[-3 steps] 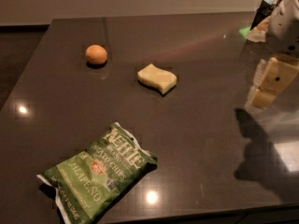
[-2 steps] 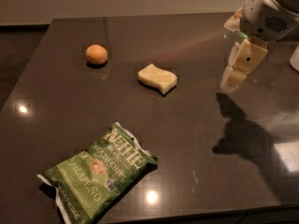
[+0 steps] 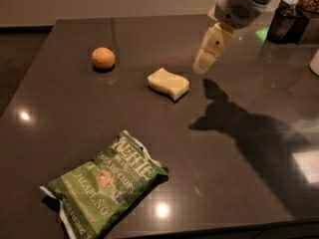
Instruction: Move orange near green jalapeno chip bag
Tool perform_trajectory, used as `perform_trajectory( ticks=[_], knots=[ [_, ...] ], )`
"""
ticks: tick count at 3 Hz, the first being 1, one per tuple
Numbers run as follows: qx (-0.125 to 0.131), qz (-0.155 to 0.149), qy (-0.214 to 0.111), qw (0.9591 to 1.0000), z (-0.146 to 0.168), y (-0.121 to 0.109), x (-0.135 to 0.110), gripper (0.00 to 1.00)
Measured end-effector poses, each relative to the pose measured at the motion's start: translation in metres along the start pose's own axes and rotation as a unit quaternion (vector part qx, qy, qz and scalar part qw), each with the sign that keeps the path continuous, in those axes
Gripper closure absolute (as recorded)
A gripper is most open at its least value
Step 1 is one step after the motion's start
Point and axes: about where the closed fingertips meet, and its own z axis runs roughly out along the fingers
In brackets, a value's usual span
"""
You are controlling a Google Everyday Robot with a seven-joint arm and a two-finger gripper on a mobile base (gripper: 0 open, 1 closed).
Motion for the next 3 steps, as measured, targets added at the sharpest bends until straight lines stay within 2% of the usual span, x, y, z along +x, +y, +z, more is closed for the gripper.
perform_trajectory(
  ticks=[2, 3],
  knots=[
    [0.024, 0.043, -0.029, 0.9984, 0.053, -0.027, -0.053, 0.0],
    [0.025, 0.087, -0.045, 0.9949, 0.082, -0.035, -0.078, 0.0]
  ],
)
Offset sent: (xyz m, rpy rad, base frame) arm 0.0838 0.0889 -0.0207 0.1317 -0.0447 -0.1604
